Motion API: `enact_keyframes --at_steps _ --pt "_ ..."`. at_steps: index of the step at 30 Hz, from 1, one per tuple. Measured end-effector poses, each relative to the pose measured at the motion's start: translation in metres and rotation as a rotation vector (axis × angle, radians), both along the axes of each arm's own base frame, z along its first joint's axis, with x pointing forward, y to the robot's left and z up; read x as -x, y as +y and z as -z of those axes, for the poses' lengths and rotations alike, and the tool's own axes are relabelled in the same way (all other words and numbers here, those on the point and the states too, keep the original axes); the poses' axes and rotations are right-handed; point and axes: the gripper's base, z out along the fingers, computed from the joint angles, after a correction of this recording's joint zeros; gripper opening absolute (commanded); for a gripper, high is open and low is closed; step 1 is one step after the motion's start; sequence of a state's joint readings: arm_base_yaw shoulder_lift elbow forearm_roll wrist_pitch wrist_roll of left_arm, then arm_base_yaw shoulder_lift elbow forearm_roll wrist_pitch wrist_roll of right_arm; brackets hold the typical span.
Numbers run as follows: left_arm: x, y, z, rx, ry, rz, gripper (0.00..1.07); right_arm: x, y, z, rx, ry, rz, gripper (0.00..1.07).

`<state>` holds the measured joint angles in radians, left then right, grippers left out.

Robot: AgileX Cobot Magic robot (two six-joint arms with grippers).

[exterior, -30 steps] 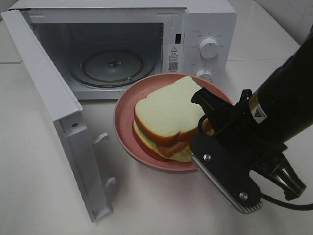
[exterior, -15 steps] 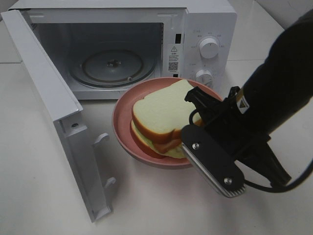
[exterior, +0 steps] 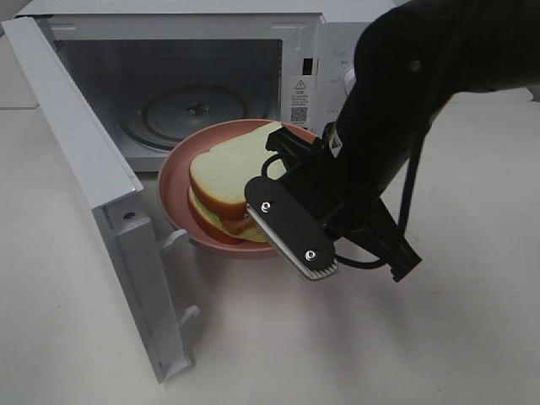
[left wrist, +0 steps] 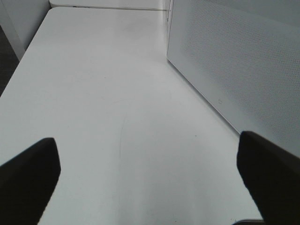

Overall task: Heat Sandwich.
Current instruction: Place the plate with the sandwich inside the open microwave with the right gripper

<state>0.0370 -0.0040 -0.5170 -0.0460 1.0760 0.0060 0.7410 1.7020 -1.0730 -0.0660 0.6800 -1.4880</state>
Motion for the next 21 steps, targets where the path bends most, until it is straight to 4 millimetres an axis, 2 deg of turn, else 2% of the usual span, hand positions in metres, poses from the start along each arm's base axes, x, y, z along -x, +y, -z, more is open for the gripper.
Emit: enact_keyframes --at_steps 6,21 --pt "0.000 0.000 0.000 0.000 0.000 0.000 0.98 -0.019 0.017 0.005 0.021 0.023 0.004 0.00" --pt "0.000 0.000 0.000 0.000 0.000 0.000 0.98 -0.049 0.044 0.006 0.034 0.058 0.020 0.00"
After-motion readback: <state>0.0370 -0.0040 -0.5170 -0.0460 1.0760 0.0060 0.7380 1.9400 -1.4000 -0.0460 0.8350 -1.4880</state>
